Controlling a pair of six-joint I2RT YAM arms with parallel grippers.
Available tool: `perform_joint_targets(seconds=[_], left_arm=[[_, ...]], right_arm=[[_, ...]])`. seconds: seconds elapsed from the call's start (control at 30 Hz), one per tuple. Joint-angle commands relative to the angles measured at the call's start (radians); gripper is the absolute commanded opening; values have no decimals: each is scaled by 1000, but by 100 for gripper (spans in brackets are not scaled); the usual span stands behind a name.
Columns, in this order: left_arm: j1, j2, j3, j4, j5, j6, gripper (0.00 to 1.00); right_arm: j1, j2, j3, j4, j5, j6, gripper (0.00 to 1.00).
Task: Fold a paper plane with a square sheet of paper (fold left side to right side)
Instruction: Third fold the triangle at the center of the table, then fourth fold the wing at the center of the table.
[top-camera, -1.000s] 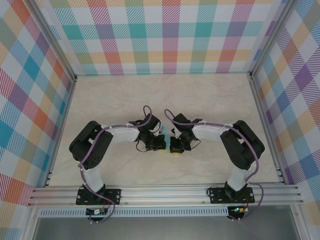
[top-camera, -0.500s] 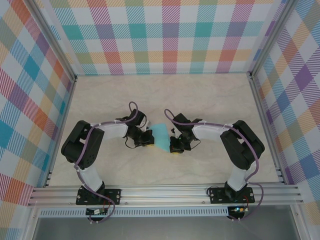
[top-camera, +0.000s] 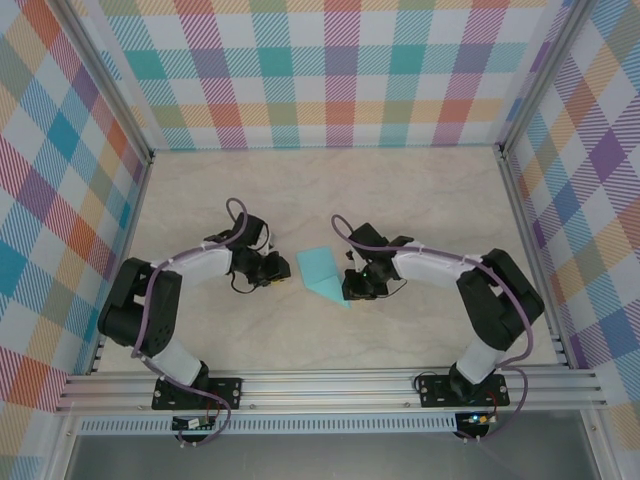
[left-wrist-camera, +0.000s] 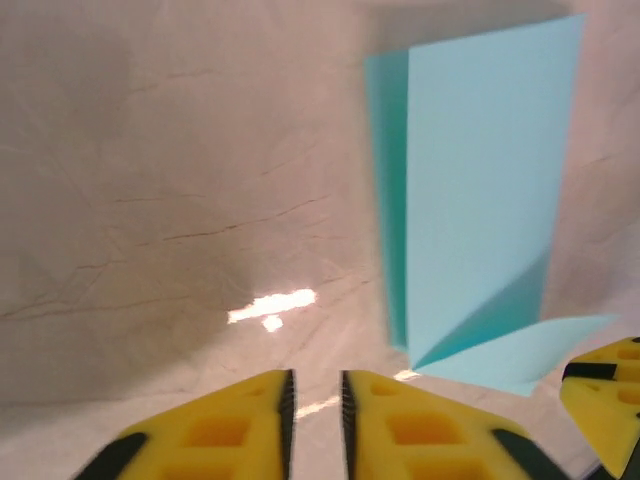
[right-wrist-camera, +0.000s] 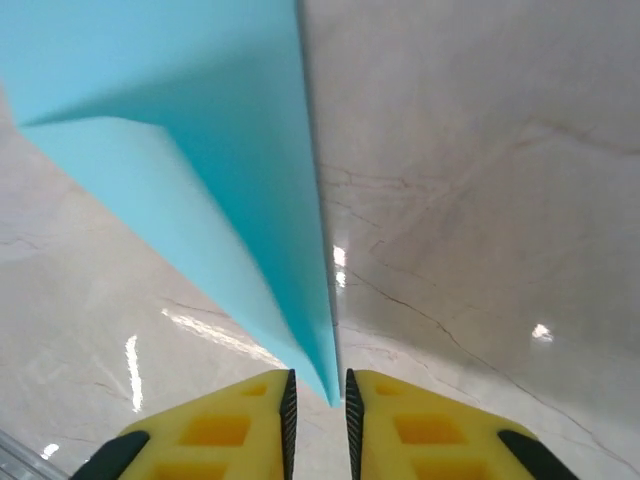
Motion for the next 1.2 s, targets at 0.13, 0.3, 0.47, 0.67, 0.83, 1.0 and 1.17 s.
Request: perform_joint_targets(seconds=[0.13, 0.3, 0.47, 0.67, 0.83, 1.0, 1.17], left_arm=[[-33, -30, -52, 155, 95, -146, 42], [-82, 57, -25, 233, 113, -191, 46], [-112, 145, 30, 272, 117, -211, 46], [-118, 175, 50, 312, 119, -245, 43], [-119, 164, 57, 315, 126, -265, 40], [-119, 148, 65, 299, 120, -271, 40], [-119, 140, 70, 292, 115, -282, 40]], right_arm=[[20, -215, -79, 37, 125, -103, 47], [79, -319, -137, 81, 172, -130, 58], [162, -363, -171, 115, 257, -158, 62], [266, -352, -194, 211, 361, -241, 64], [316, -260, -185, 312, 394, -326, 64], [332, -128, -116, 325, 414, -364, 63], [334, -43, -64, 318, 455, -391, 62]])
